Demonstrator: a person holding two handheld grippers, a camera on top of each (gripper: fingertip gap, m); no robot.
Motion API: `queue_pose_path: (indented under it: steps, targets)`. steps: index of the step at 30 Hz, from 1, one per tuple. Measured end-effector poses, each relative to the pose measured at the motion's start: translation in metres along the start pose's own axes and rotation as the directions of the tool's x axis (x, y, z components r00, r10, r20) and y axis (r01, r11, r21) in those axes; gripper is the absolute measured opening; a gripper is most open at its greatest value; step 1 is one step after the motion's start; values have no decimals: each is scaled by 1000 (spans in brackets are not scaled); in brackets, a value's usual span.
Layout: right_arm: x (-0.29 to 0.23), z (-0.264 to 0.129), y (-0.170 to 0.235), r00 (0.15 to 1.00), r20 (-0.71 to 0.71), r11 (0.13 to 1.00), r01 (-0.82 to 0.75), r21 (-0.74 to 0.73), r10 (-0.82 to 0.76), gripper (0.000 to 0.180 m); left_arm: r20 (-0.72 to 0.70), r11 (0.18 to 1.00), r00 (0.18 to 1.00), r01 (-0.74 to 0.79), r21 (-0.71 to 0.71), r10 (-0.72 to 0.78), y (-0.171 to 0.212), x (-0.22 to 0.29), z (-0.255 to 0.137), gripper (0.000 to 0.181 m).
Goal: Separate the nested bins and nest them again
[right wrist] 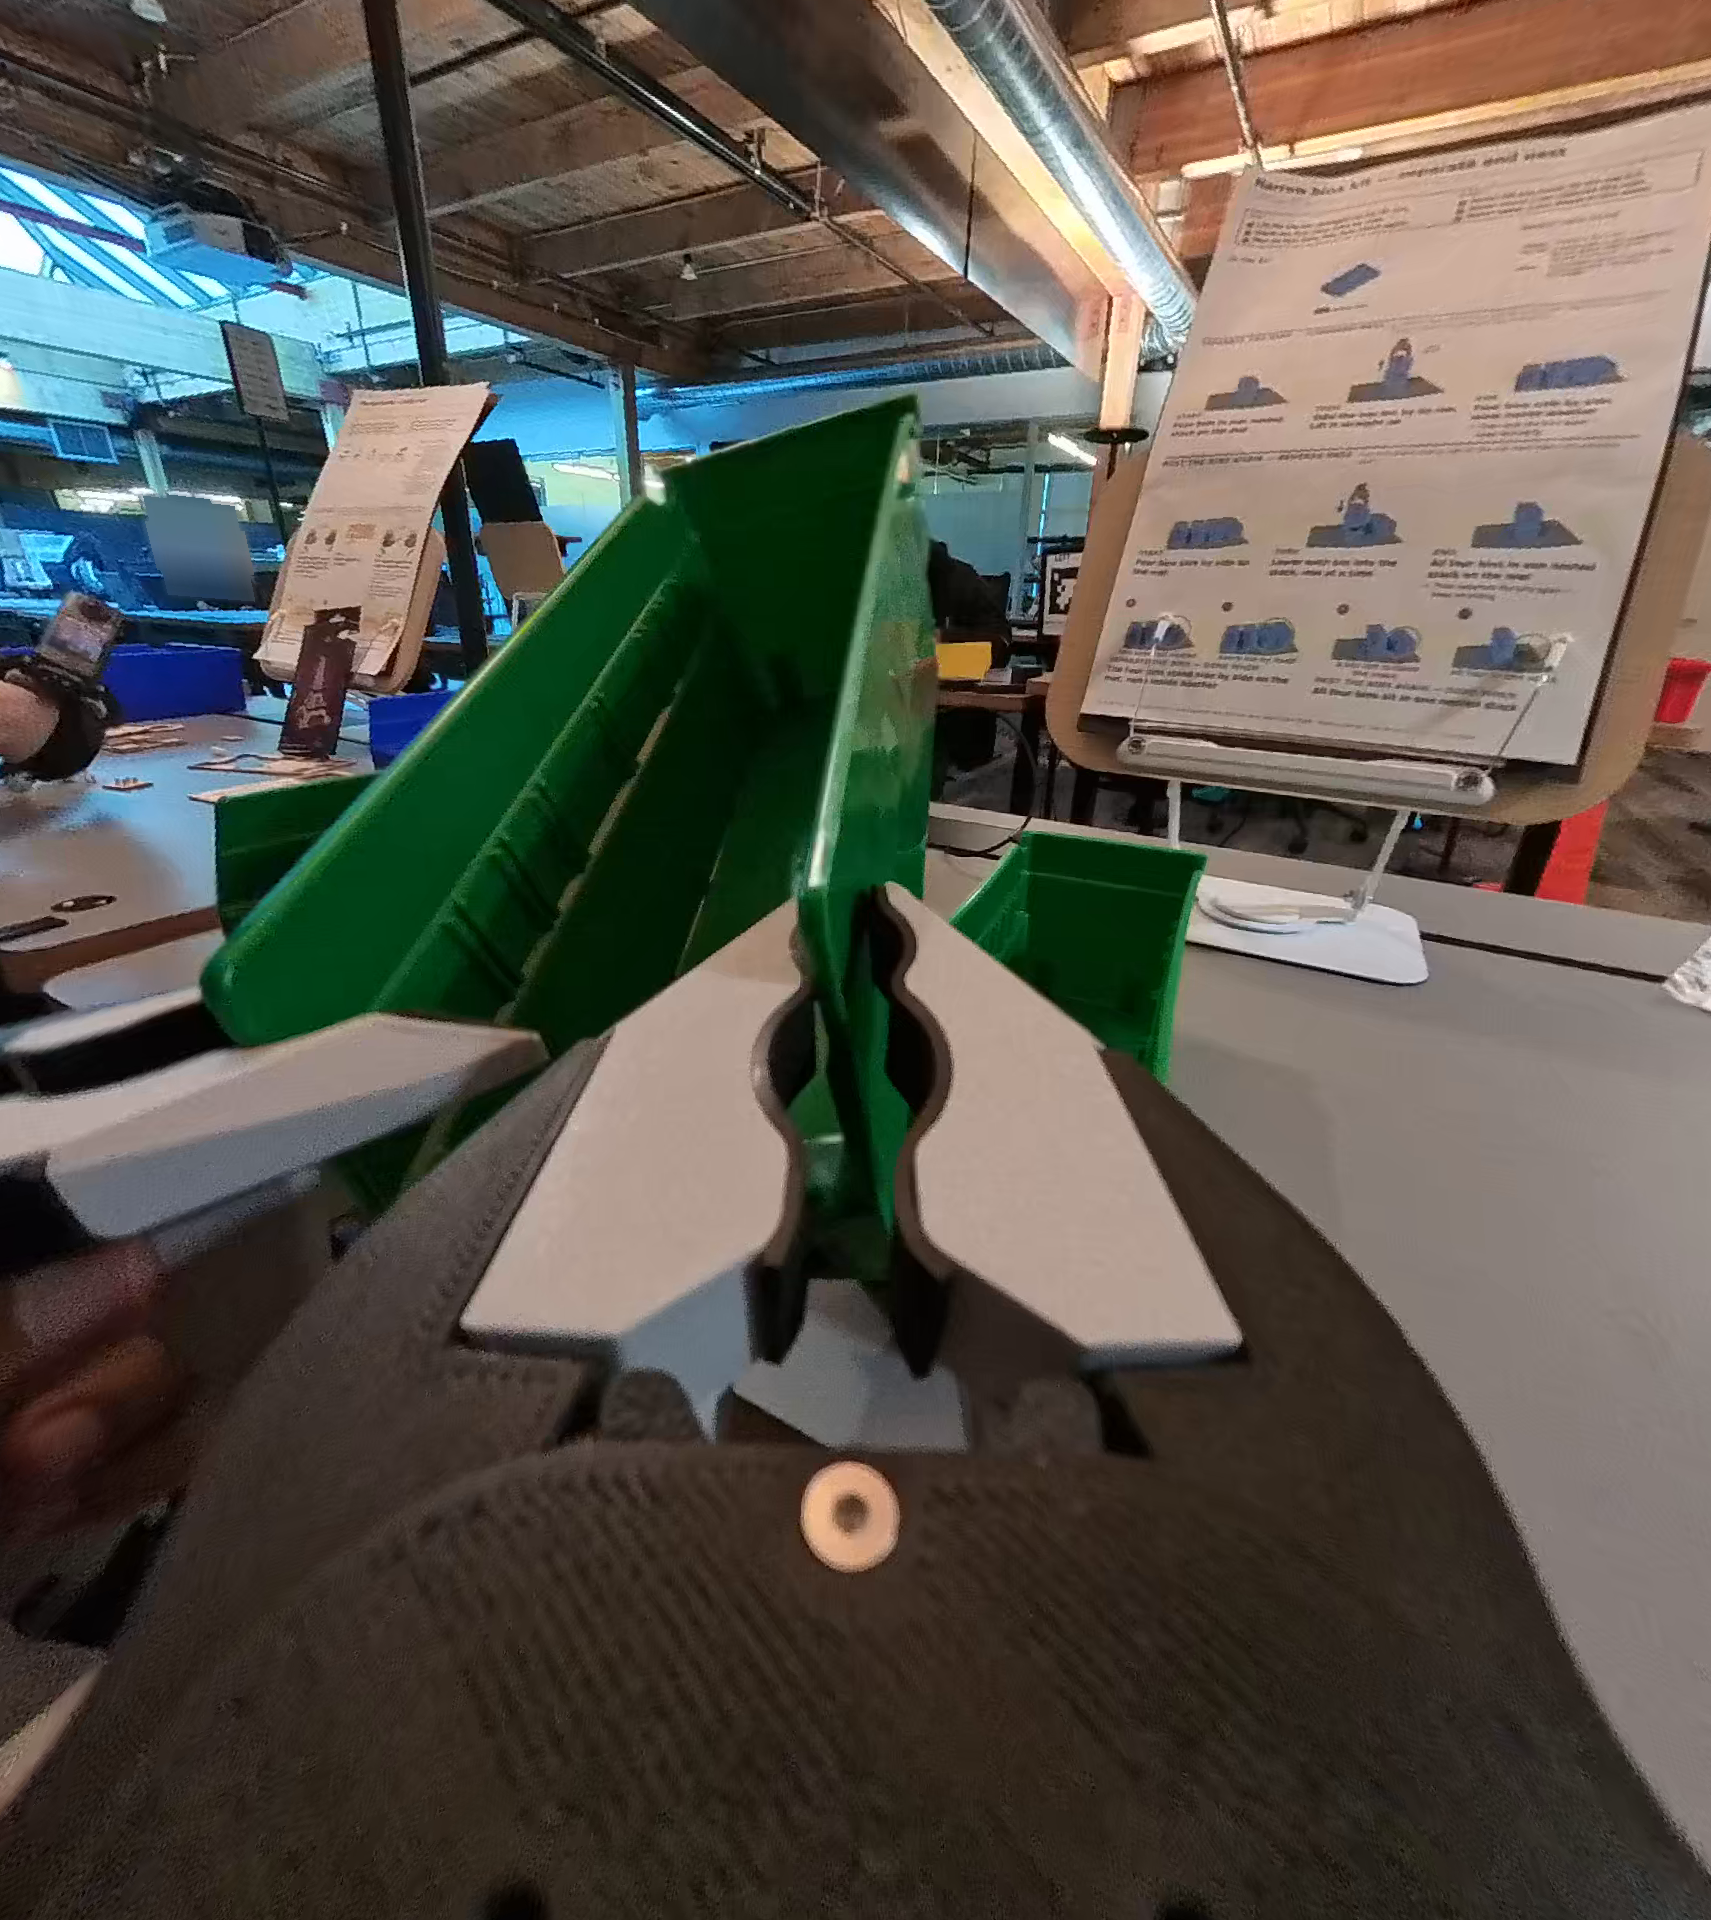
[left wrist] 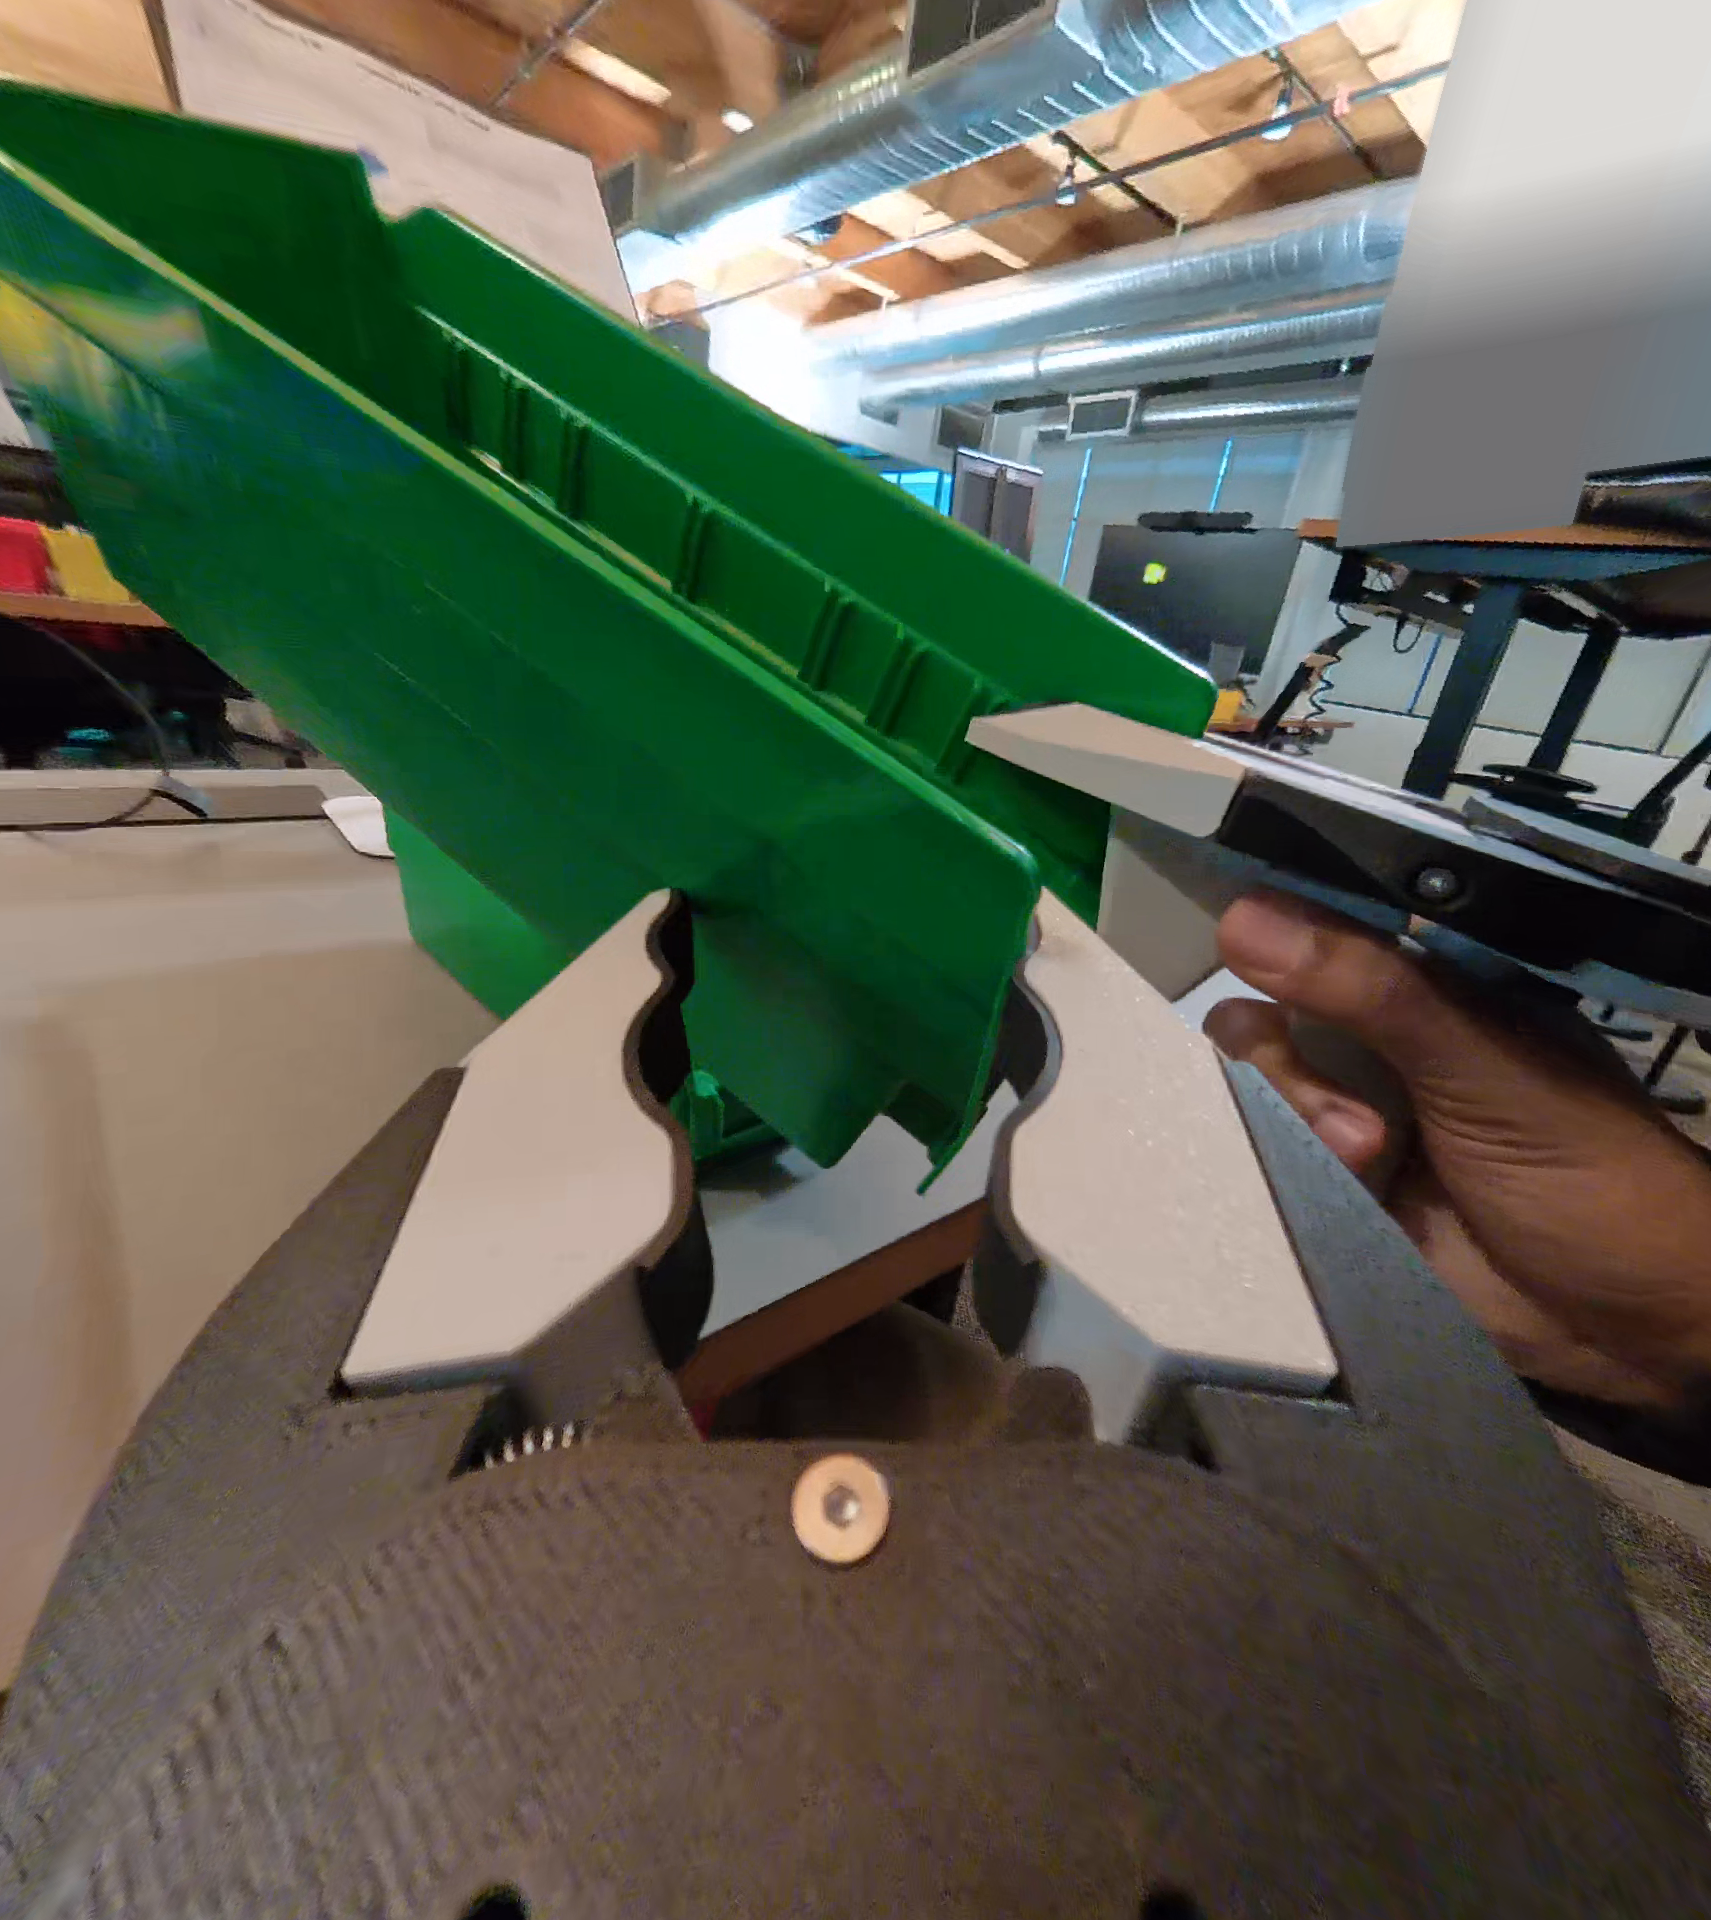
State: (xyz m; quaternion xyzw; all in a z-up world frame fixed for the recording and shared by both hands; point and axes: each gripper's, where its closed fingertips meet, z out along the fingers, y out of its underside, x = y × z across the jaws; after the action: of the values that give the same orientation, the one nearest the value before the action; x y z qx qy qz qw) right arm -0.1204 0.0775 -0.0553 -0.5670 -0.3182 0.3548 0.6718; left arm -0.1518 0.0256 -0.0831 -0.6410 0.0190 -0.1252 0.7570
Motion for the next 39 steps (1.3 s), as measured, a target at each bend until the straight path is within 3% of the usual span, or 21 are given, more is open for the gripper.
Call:
queue_pose_path:
  steps: [3, 6, 13, 16, 18, 25, 29, 33, 39]
  targets:
    - [-5, -1, 0, 998, 27, 998, 53, 17, -53, 11, 13, 1000, 1000, 3, 0, -3, -3, -7, -1, 47]
    - [-20, -4, -4, 991, 73, 993, 105, 45, -108, 21, 67, 1000, 998, -7, -9, 8, -5, -22, -3, 22]
    - [-49, -8, -6, 957, 154, 968, 232, 96, -244, 35, 145, 1000, 989, 23, 7, -24, -15, -49, -7, 2]
    - [-65, -9, -3, 937, 204, 958, 268, 106, -285, 43, 162, 998, 985, 45, 54, -54, -29, -61, -11, 0]
    - [-76, -11, 1, 927, 245, 958, 266, 110, -286, 46, 191, 997, 982, -17, 72, 3, -39, -69, -15, 0]
    - [-74, -14, 4, 931, 225, 956, 268, 120, -289, 27, 290, 985, 957, -49, 165, -1, -78, -121, -37, 0]
    - [-58, -6, 23, 957, 223, 982, 188, 18, -188, 25, 425, 967, 904, -144, 209, 42, -118, -175, -68, 0]
    - [-53, 1, 51, 960, 249, 981, 161, -105, -130, 24, 520, 971, 852, -167, 168, 57, -139, -229, -98, 0]
    - [-58, 2, 64, 952, 283, 974, 165, -156, -116, 23, 591, 985, 802, -159, 66, 89, -128, -277, -124, 0]
